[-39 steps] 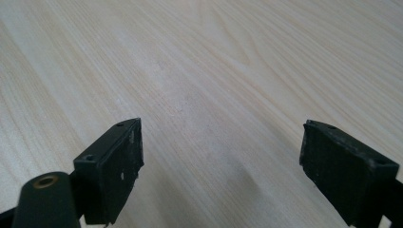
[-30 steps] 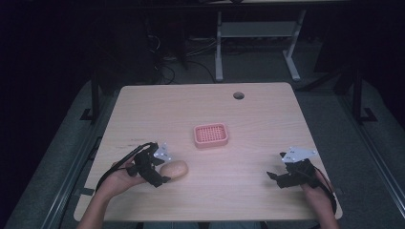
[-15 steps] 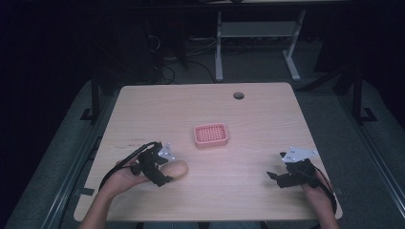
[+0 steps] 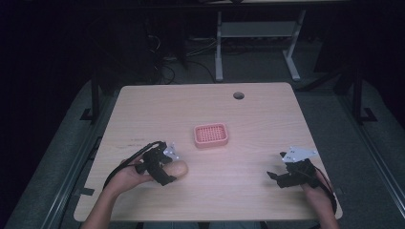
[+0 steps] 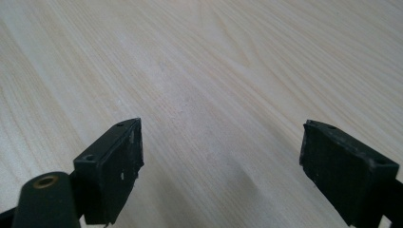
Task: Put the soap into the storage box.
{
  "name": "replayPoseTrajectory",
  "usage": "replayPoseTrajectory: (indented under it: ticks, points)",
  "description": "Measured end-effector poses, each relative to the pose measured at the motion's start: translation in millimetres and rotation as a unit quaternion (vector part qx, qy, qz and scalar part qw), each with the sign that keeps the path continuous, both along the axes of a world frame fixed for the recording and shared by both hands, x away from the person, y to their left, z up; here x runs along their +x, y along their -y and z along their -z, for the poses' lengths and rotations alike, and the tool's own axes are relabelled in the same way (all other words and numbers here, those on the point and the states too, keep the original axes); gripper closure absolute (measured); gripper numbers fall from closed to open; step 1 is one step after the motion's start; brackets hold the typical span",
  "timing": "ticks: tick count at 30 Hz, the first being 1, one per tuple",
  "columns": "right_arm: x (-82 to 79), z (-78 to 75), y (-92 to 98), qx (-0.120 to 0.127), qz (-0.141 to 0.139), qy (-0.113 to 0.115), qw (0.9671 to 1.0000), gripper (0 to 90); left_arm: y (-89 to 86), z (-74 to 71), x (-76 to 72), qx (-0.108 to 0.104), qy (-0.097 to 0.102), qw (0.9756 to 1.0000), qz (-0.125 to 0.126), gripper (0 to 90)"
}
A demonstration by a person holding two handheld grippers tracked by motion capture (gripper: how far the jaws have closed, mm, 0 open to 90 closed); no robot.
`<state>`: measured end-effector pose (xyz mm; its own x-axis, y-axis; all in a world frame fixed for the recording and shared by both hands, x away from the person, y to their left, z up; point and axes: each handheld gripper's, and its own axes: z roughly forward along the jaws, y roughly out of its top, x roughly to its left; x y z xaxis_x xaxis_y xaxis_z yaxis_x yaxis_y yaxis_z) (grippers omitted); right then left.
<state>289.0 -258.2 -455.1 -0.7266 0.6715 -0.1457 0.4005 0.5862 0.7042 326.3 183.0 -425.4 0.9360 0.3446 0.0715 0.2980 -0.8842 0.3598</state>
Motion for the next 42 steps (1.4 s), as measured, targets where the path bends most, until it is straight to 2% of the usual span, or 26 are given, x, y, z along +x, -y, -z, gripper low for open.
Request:
replayPoseTrajectory:
  ticks: [18,33,42]
  points:
    - [0.0,-0.2,0.2,0.001,0.001,0.001,1.0,14.0,8.8,12.1,11.0,0.021,-0.022,0.9995,0.0,22.5]
    - [0.1,-0.4,0.5,0.002,0.001,0.001,1.0,14.0,13.5,14.8,12.4,0.023,-0.028,0.9993,0.005,31.0]
    - [0.1,-0.5,0.5,0.003,0.001,0.001,1.0,13.9,13.9,15.0,12.8,0.024,-0.031,0.9992,0.004,31.9]
